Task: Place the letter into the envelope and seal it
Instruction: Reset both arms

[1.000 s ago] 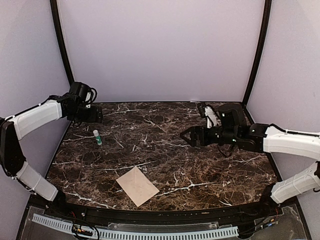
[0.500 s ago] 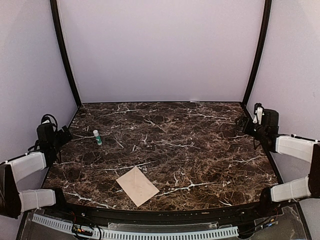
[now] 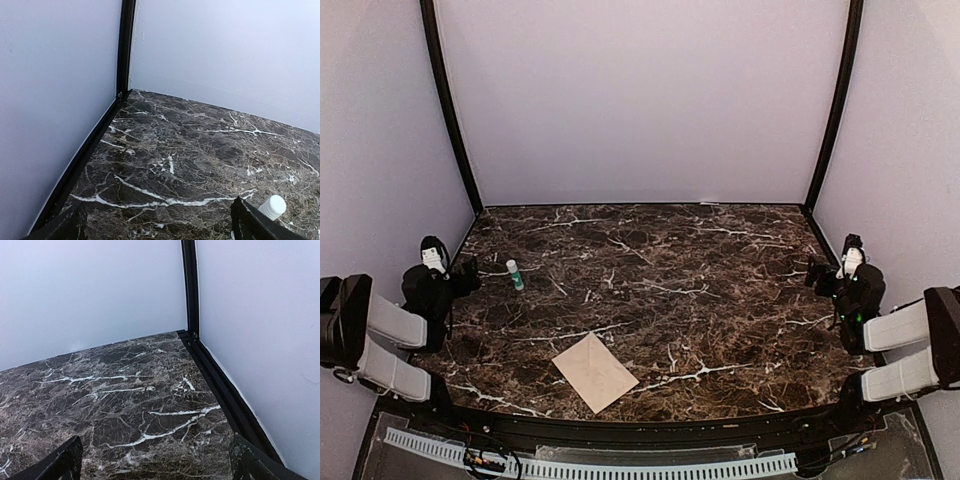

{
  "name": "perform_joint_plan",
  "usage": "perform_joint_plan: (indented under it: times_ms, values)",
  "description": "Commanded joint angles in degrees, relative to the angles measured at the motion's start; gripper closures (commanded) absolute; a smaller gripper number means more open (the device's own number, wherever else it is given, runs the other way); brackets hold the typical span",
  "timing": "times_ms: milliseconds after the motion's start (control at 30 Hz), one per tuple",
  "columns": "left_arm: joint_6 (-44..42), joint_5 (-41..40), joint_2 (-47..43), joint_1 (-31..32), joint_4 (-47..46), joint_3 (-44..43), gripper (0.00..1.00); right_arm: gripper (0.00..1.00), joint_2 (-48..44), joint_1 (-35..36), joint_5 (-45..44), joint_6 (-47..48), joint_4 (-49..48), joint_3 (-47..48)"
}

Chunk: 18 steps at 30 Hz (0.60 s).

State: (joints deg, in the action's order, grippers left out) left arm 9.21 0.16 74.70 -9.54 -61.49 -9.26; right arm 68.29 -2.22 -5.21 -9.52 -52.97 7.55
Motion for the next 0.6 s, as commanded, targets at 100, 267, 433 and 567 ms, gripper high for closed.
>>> perform_joint_plan:
  times_ms: [100, 267, 433, 567]
  values:
    - [-2.5, 7.9, 4.2, 0.3, -9.2, -2.2, 0.01, 0.01, 14.5, -0.2, 0.6, 4.0, -27.8, 0.0]
    - [-3.4, 7.7, 4.0, 1.4, -10.1, -1.6, 0.01, 0.01, 20.1, 1.0, 3.9, 6.6, -28.0, 2.4]
    - [-6.1, 7.4, 8.4, 5.2, -18.4, 1.4, 0.01, 0.01, 20.3, 1.1, 3.9, 6.6, -24.9, 4.3]
    - [-8.2, 4.7, 13.9, 7.7, -22.3, 0.7, 0.01, 0.01, 20.3, 1.2, 4.9, 7.3, -24.1, 4.8]
